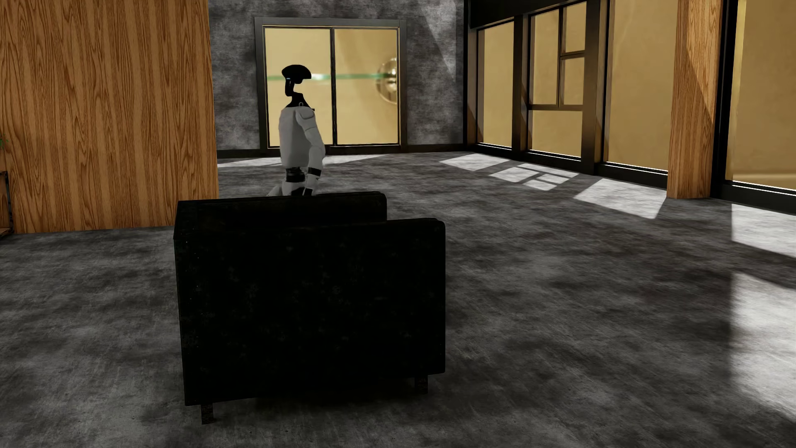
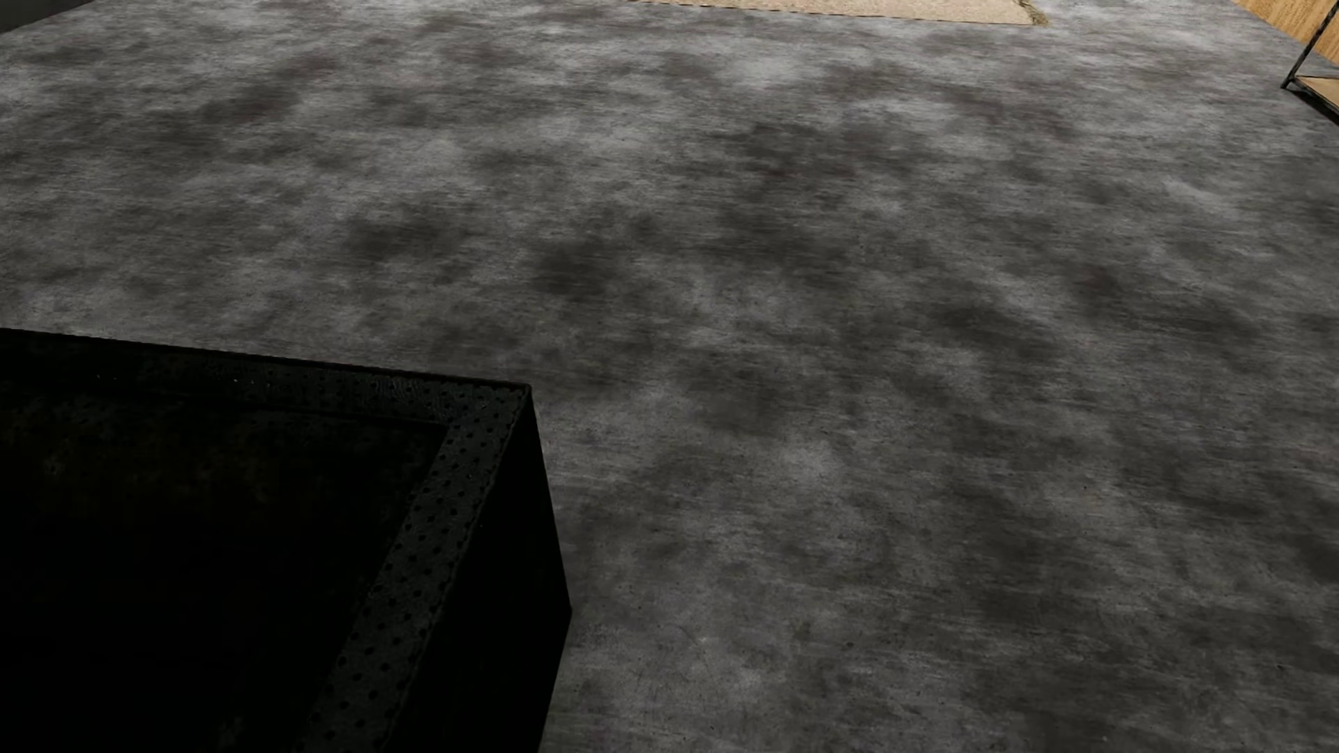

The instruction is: Go around the armchair

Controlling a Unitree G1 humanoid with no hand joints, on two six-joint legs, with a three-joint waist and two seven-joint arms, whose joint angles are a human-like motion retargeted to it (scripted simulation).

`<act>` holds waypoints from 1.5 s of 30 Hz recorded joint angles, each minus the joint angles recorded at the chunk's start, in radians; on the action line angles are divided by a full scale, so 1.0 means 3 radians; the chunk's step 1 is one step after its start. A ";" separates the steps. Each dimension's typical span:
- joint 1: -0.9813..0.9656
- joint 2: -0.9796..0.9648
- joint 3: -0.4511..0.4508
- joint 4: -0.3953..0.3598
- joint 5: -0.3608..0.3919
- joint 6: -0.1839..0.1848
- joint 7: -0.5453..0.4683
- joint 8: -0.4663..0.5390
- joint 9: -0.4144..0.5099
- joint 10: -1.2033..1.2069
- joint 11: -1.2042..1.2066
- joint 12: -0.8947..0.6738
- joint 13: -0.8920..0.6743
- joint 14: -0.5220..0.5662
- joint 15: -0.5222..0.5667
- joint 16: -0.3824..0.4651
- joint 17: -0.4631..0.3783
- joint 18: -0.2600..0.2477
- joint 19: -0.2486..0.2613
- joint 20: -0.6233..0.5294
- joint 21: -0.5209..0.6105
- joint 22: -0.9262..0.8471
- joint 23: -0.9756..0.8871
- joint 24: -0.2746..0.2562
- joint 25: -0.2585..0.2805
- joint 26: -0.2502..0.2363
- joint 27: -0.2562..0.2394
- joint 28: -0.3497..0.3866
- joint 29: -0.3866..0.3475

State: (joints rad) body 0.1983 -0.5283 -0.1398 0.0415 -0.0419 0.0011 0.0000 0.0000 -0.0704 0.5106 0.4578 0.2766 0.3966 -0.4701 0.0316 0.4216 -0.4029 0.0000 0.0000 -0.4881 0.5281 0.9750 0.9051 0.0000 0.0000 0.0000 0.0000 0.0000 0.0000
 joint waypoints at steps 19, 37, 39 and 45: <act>-0.1726 0.0908 0.0809 0.0001 0.0283 -0.0261 0.0000 0.0000 0.0330 0.0662 0.0128 -0.0639 -0.1147 0.0979 -0.0383 0.0177 -0.0576 0.0000 0.0000 0.0687 -0.0748 -0.0743 -0.0531 0.0000 0.0000 0.0000 0.0000 0.0000 0.0000; -0.1158 0.1361 0.0425 0.0126 0.0364 0.0136 0.0000 0.0000 -0.0137 -0.0190 -0.0066 -0.0279 -0.0344 0.0979 -0.1125 -0.0147 0.0131 0.0000 0.0000 0.0307 0.0028 -0.0040 0.0450 0.0000 0.0000 0.0000 0.0000 0.0000 0.0000; -0.1165 0.1365 0.0395 0.0134 0.0379 0.0148 0.0000 0.0000 -0.0141 -0.0199 -0.0073 -0.0293 -0.0348 0.0969 -0.1143 -0.0137 0.0147 0.0000 0.0000 0.0199 0.0062 -0.0079 0.0341 0.0000 0.0000 0.0000 0.0000 0.0000 0.0000; -0.1180 0.1325 0.0360 0.0119 0.0346 0.0122 0.0000 0.0000 -0.0129 -0.0177 -0.0064 -0.0298 -0.0424 0.0953 -0.1136 -0.0147 0.0076 0.0000 0.0000 0.0141 0.0034 0.0011 0.0339 0.0000 0.0000 0.0000 0.0000 0.0000 0.0000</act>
State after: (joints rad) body -0.1558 -0.1306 -0.0319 0.0772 0.0618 0.0379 0.0000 0.0000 -0.1091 0.4576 0.4386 0.1873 0.2695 -0.1842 -0.3093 0.3776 -0.3801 0.0000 0.0000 -0.4458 0.5384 0.9784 1.0070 0.0000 0.0000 0.0000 0.0000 0.0000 0.0000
